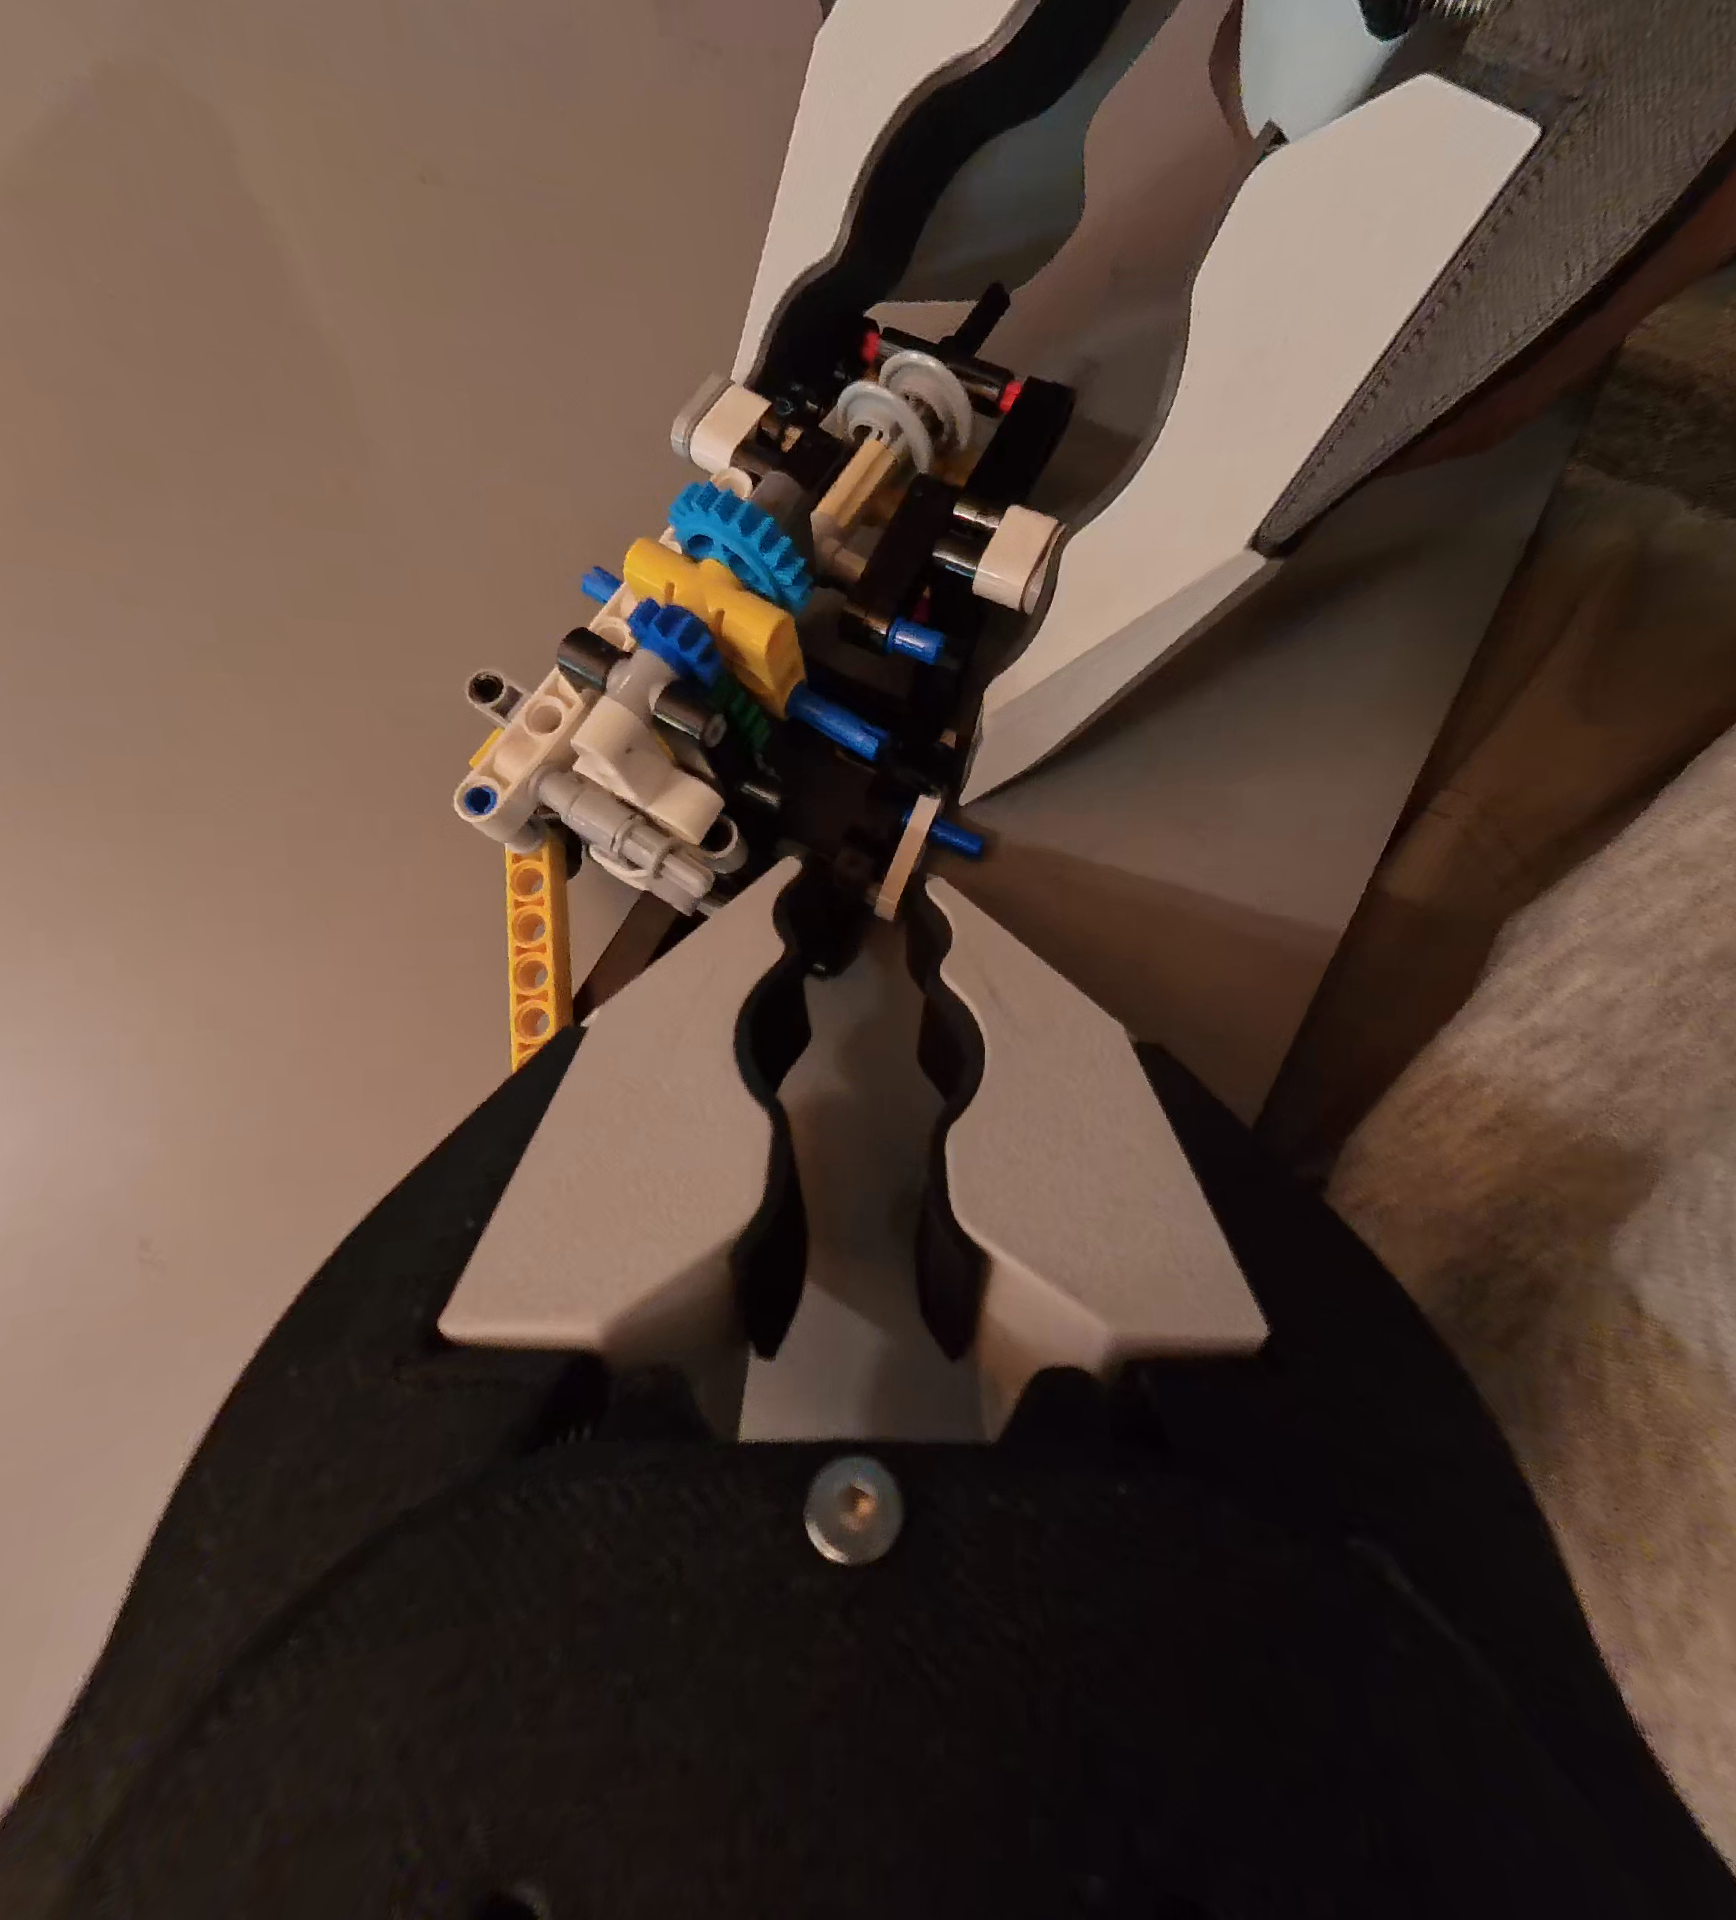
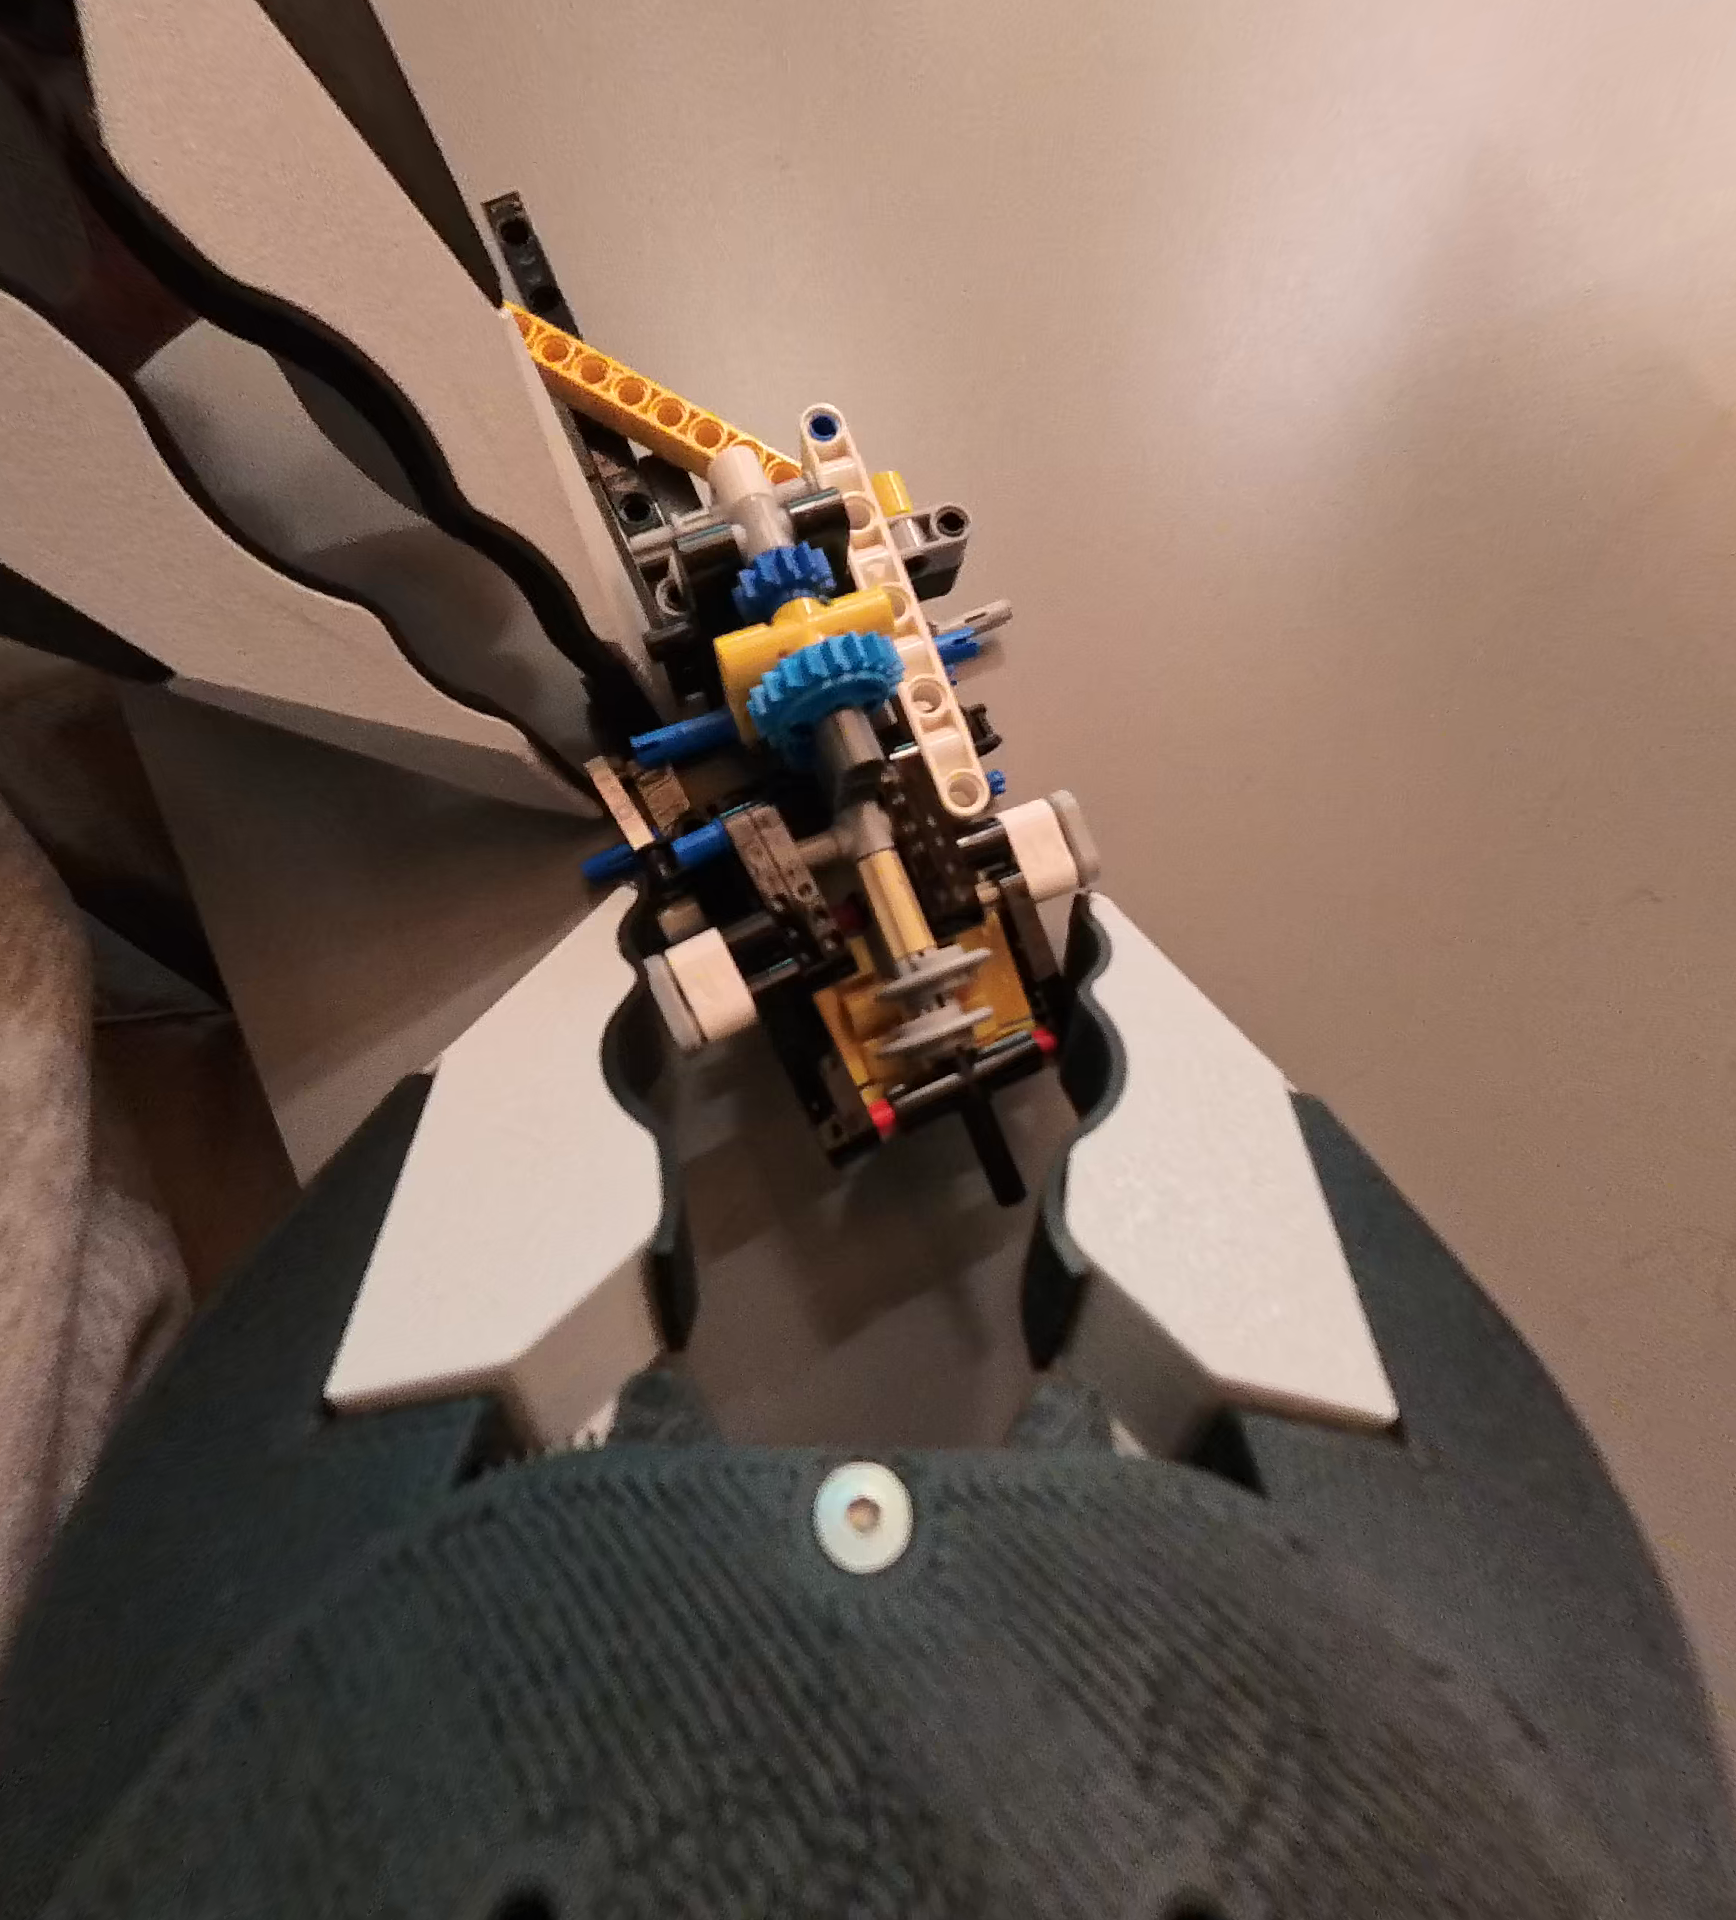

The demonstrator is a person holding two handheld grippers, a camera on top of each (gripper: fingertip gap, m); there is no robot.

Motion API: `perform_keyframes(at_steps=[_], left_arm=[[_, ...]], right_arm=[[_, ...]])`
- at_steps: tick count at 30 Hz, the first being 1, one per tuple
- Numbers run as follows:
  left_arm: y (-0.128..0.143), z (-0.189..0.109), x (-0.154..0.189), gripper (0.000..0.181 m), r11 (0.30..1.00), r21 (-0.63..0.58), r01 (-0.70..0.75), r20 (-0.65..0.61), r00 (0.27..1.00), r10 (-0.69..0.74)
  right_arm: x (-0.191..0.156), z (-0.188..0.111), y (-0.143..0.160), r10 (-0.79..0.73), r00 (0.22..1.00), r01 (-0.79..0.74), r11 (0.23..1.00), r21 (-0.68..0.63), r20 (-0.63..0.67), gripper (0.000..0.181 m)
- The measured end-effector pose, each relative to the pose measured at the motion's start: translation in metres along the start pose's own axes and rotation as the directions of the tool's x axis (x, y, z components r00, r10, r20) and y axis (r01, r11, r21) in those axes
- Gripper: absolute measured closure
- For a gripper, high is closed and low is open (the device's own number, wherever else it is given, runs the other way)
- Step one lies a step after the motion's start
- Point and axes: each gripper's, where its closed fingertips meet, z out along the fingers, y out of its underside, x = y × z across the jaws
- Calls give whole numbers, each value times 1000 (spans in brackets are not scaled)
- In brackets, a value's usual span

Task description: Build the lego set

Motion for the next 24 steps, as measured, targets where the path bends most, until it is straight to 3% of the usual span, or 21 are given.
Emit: perform_keyframes(at_steps=[18, 24], left_arm=[[0, -6, 1, 166, 1000, -1, 7, -27, 1000, -7], [-2, -14, -3, 156, 996, 24, -86, 28, 996, 86]], right_arm=[[2, 2, -2, -2, 1000, 2, 1000, 8, 8, 101], [2, 2, -1, -22, 999, 22, 1000, 5, 35, 100]])
